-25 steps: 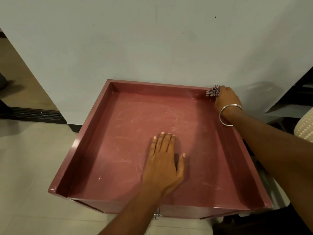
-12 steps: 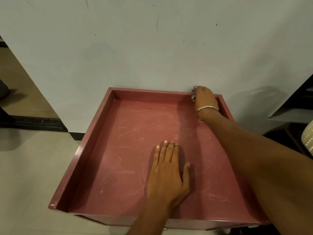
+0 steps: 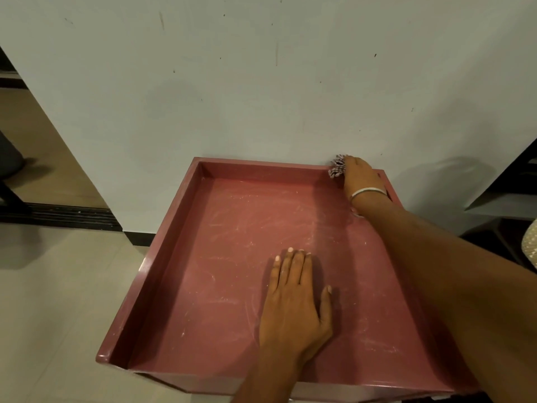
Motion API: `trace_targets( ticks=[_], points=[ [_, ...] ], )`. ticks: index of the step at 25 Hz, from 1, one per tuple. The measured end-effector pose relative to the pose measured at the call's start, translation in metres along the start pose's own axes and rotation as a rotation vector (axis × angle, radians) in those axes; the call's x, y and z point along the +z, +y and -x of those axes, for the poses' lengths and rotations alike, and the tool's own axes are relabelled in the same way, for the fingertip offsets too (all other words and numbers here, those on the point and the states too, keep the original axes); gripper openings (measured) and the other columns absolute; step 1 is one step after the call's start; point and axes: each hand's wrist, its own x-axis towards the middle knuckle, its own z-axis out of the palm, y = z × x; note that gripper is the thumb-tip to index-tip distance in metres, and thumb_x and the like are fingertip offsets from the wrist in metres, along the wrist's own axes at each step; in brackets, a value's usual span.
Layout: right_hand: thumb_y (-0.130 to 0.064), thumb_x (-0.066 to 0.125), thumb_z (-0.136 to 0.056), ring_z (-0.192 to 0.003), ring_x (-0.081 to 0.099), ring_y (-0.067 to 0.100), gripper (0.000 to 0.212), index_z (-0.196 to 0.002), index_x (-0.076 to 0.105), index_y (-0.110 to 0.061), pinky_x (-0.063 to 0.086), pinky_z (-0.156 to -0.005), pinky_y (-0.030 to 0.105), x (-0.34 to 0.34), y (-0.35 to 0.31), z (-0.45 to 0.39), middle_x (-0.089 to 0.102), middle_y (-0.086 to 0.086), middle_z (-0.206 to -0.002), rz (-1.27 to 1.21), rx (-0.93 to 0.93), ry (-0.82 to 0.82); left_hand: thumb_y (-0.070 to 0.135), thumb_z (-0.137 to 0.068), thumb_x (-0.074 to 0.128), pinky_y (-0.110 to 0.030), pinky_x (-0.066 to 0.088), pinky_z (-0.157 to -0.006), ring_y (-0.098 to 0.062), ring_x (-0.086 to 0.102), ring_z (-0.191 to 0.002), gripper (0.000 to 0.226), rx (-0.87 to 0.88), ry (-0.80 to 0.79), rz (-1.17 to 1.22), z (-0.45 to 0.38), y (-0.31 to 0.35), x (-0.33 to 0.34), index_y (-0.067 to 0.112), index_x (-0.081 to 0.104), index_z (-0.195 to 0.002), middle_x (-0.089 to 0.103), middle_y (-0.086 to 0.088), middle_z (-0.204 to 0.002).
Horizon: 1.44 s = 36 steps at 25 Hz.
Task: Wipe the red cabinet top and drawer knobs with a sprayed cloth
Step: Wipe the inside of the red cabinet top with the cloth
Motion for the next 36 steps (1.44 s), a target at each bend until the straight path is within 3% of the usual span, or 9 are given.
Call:
trace_targets(
  ticks=[5,13,18,21,26,32,36],
  points=[
    [-0.005,0.051,-0.089,-0.123,0.046,0.036,0.040,-0.128,0.046,-0.002,0.038,-0.102,0.040,0.014,-0.032,-0.009,0.052,0.022,-0.130,-0.138,0.018,0.031,0.046,-0.095,0.032,-0.033,0.001,-0.118,-0.016,0.015,-0.147,0.064,0.015,0.017,0.042,0.001,0.000,0.001,0.009,0.035,-0.147,0.032,-0.004,-0.155],
    [-0.007,0.051,-0.086,-0.118,0.049,0.036,0.040,-0.127,0.048,-0.006,0.041,-0.096,0.040,0.033,-0.122,-0.018,0.054,0.019,-0.125,-0.214,-0.159,-0.048,0.041,-0.093,0.038,-0.036,0.017,-0.115,-0.019,0.034,-0.141,0.058,0.046,0.016,0.010,0.003,0.000,-0.001,0.005,0.048,-0.138,0.048,-0.007,-0.144],
    [-0.021,0.048,-0.091,-0.115,0.053,0.039,0.041,-0.132,0.045,-0.014,0.045,-0.097,0.045,0.027,-0.102,-0.018,0.054,0.014,-0.130,-0.154,-0.154,-0.037,0.040,-0.095,0.034,-0.036,0.012,-0.116,-0.020,0.029,-0.143,0.059,0.026,0.062,0.028,-0.001,-0.006,-0.003,0.005,0.043,-0.141,0.043,-0.008,-0.148],
    [-0.016,0.050,-0.091,-0.118,0.050,0.039,0.043,-0.133,0.045,-0.010,0.042,-0.100,0.044,0.026,-0.094,-0.016,0.053,0.018,-0.130,-0.171,-0.111,-0.044,0.040,-0.095,0.033,-0.036,0.010,-0.118,-0.020,0.026,-0.144,0.060,0.028,0.052,0.012,-0.002,-0.010,-0.004,0.005,0.039,-0.143,0.040,-0.008,-0.150],
    [-0.011,0.052,-0.088,-0.122,0.047,0.037,0.044,-0.132,0.046,-0.007,0.038,-0.102,0.039,0.028,-0.116,-0.012,0.052,0.019,-0.131,-0.211,-0.110,-0.066,0.039,-0.093,0.034,-0.047,0.025,-0.116,-0.023,0.038,-0.139,0.058,0.021,0.030,-0.017,-0.002,-0.008,-0.006,0.003,0.048,-0.136,0.050,-0.011,-0.142],
    [-0.013,0.050,-0.090,-0.117,0.051,0.038,0.039,-0.129,0.048,-0.009,0.042,-0.096,0.041,0.029,-0.142,-0.019,0.055,0.017,-0.127,-0.201,-0.220,-0.127,0.036,-0.091,0.034,-0.043,0.019,-0.119,-0.025,0.036,-0.139,0.058,0.018,0.057,0.022,-0.003,-0.006,-0.005,0.002,0.046,-0.137,0.049,-0.012,-0.143],
    [-0.013,0.047,-0.092,-0.117,0.051,0.039,0.038,-0.130,0.046,-0.011,0.044,-0.096,0.045,0.031,-0.125,-0.018,0.053,0.018,-0.127,-0.192,-0.161,-0.075,0.039,-0.096,0.030,-0.044,0.023,-0.117,-0.022,0.037,-0.139,0.057,0.037,0.071,-0.021,0.001,-0.011,-0.006,0.004,0.048,-0.136,0.050,-0.010,-0.143]
  ],
)
